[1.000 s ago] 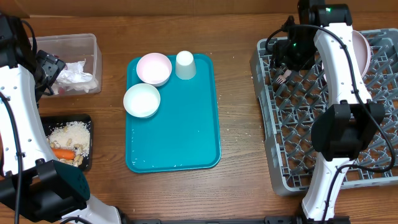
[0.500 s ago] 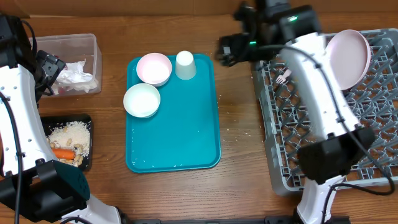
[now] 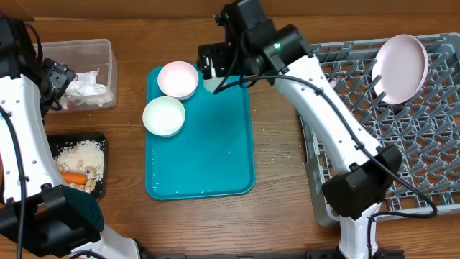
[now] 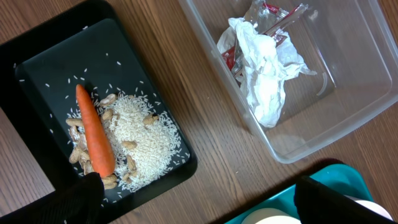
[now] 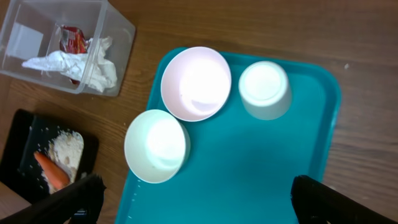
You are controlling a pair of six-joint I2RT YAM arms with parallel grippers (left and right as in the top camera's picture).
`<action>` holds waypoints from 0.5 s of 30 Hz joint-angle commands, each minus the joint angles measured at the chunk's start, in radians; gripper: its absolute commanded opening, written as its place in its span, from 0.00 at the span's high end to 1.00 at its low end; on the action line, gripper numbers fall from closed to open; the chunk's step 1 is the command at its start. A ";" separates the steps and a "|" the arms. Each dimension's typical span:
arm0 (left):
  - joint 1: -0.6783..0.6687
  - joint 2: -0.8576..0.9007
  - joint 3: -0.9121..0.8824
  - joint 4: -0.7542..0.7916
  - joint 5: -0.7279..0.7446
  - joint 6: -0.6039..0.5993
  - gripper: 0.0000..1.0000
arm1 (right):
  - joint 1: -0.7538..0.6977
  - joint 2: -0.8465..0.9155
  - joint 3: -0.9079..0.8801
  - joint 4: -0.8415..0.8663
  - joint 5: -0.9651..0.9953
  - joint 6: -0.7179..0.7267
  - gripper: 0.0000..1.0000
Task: Sort waste into correct bins and load items into the dishwasher rack
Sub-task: 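Swing the right gripper back over the bowls on the teal tray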
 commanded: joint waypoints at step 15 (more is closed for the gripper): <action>0.001 -0.003 0.005 0.000 -0.014 0.011 0.00 | 0.233 0.301 -0.027 0.080 0.102 0.198 0.21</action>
